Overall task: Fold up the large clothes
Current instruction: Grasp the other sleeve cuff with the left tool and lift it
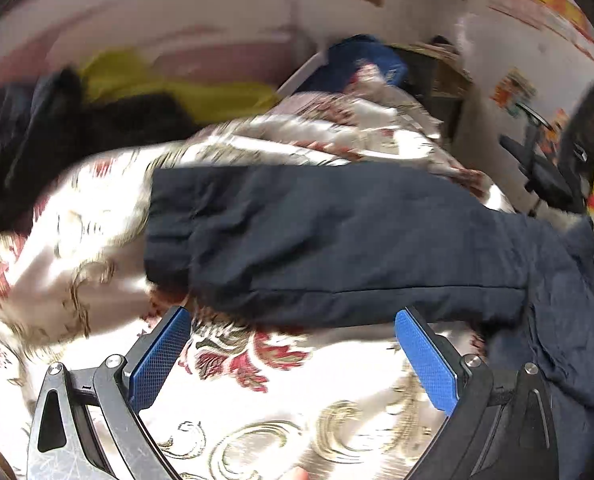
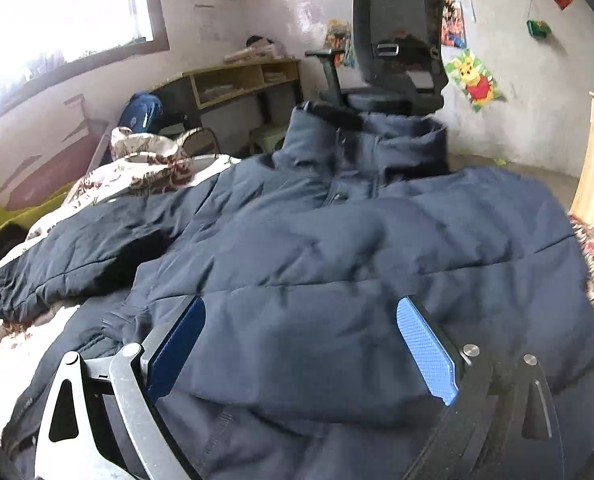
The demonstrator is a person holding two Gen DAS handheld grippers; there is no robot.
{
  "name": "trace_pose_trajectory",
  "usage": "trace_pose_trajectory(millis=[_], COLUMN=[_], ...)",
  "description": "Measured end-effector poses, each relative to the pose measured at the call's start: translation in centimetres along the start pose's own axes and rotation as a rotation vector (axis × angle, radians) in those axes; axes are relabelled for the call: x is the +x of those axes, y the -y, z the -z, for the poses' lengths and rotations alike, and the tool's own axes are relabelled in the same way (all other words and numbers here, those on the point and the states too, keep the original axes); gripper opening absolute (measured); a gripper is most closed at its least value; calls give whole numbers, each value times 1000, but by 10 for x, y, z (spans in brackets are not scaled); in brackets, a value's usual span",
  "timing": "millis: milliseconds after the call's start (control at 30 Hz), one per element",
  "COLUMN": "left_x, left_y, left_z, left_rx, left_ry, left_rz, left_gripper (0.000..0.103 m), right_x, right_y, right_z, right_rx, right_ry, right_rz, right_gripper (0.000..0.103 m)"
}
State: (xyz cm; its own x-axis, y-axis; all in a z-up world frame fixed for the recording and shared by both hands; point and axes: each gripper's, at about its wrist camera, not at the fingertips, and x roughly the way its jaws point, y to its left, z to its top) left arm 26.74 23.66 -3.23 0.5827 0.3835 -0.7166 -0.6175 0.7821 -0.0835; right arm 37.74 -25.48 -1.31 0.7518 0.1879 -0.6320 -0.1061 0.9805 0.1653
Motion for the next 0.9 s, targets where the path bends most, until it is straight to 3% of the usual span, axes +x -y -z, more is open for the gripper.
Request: trace_pose_trajectory(millis=[167,267,400,500,567,633,700,800,900], left_x=[35,57,79,89,90,90,86,82,64], left_y=[-45,-64,-73,-73,-70,-69,-65,-58,-48], left_z=[4,6,10,11,10,7,3,-10,-27], left_rx=[-205,-298,-372,-412,-421,-426,-417,-373,-311], left_ry=[-73,-99,-136,-154,-139,-121,-98,-96,-55], left_rz=[57,62,105,129,131,151,150,131,110], left_gripper=[102,101,97,82,65,35,23,12,8], right_x=[20,35,43,43,43,43,43,42,42], right_y=[-13,-16,-17,-14,-13,-12,-11,-11,-10], right_z=[5,12,24,28,30,31,31,32,33], right_rx=[-3,-10,-27,-21,-19,-20,-19,-21,-23], right_ry=[-42,-78,-62,-44,-33,-28,-23,-20,-21], right_rz=[86,115,129,119,113,111,107,111,113], right_gripper=[94,99,102,102,102,102,102,102,102])
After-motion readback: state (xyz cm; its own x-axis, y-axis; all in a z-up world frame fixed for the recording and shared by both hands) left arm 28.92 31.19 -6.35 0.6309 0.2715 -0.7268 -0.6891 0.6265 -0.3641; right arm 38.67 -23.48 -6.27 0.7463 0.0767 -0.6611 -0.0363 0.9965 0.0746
